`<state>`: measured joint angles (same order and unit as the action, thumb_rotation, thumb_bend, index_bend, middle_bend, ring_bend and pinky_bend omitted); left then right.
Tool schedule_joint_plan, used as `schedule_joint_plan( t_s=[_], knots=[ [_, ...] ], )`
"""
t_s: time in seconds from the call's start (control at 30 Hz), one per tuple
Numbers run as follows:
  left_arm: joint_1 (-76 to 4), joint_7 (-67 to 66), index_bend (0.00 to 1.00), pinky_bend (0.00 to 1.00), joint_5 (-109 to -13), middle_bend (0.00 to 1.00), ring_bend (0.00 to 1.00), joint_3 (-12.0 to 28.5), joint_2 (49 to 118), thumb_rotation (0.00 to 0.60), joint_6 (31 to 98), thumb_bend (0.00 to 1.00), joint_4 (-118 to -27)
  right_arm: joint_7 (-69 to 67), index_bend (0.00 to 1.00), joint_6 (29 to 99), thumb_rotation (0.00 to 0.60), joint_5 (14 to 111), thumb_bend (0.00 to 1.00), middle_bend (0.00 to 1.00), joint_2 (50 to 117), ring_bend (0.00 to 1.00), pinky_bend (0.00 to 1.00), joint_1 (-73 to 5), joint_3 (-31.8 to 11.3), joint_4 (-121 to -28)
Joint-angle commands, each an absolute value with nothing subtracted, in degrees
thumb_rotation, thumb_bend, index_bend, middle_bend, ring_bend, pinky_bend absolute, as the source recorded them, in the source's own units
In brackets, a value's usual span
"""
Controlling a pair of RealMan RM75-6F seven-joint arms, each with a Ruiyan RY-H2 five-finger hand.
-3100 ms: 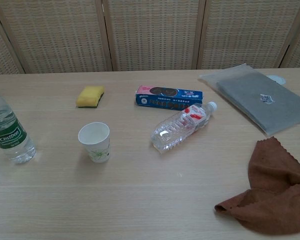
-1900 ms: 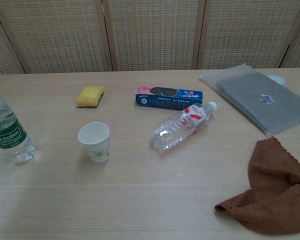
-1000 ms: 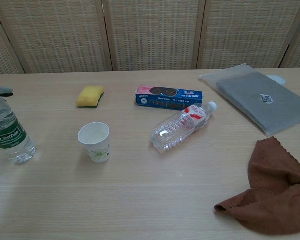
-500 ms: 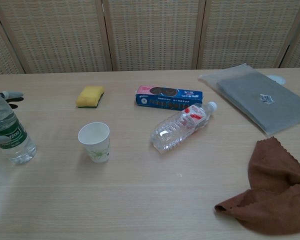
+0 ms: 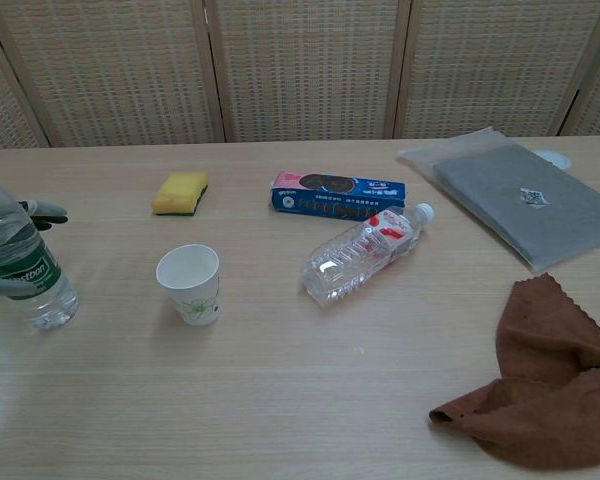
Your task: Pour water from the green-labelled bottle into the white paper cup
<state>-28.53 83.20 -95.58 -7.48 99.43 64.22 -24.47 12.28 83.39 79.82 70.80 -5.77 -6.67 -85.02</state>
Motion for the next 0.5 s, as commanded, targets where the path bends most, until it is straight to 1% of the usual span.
schedule_joint_plan(
  t_s=[0.03, 0.1, 0.17, 0.23, 0.27, 0.33, 0.43, 0.5],
  knots=[
    [-28.55, 83.27, 0.20, 0.11, -95.47, 0.14, 0.09, -7.56, 99.95, 0.600, 64.14, 0.11, -23.94, 12.25, 0.00, 83.32, 0.600, 79.74, 0.00, 0.00, 70.84, 0.00, 0.00, -5.80, -6.66, -84.95],
    [-28.50, 83.43, 0.24, 0.12, -95.27, 0.16, 0.10, -7.52, 100.35, 0.600, 64.08, 0.14, -23.47, 12.28, 0.00, 83.22, 0.600, 79.68, 0.00, 0.00, 70.90, 0.00, 0.00, -5.86, -6.66, -84.87],
    [-28.41, 83.02, 0.29, 0.15, -94.89, 0.20, 0.13, -7.23, 100.85, 0.600, 64.14, 0.19, -22.82, 12.27, 0.00, 83.11, 0.600, 79.61, 0.00, 0.00, 70.93, 0.00, 0.00, -5.91, -6.65, -84.80],
    [-28.31, 82.99, 0.39, 0.19, -94.53, 0.26, 0.18, -6.96, 101.26, 0.600, 64.24, 0.31, -22.46, 12.26, 0.00, 83.03, 0.600, 79.58, 0.00, 0.00, 70.97, 0.00, 0.00, -5.95, -6.63, -84.77],
    [-28.25, 82.90, 0.42, 0.21, -94.34, 0.28, 0.20, -6.77, 101.46, 0.600, 64.44, 0.35, -22.28, 12.26, 0.00, 82.99, 0.600, 79.56, 0.00, 0.00, 70.98, 0.00, 0.00, -5.97, -6.62, -84.73],
    [-28.12, 82.20, 0.51, 0.30, -94.00, 0.34, 0.25, -6.43, 101.94, 0.600, 64.86, 0.44, -21.82, 12.20, 0.00, 82.87, 0.600, 79.50, 0.00, 0.00, 71.01, 0.00, 0.00, -6.02, -6.62, -84.68],
    [-28.01, 82.13, 0.58, 0.40, -93.08, 0.39, 0.31, -5.57, 102.38, 0.600, 65.10, 0.49, -21.94, 12.17, 0.00, 82.77, 0.600, 79.48, 0.00, 0.00, 71.06, 0.00, 0.00, -6.07, -6.57, -84.64],
    [-28.00, 81.79, 0.61, 0.42, -92.77, 0.41, 0.32, -5.29, 102.48, 0.600, 65.16, 0.50, -21.89, 12.16, 0.00, 82.77, 0.600, 79.48, 0.00, 0.00, 71.04, 0.00, 0.00, -6.08, -6.55, -84.64]
  ],
)
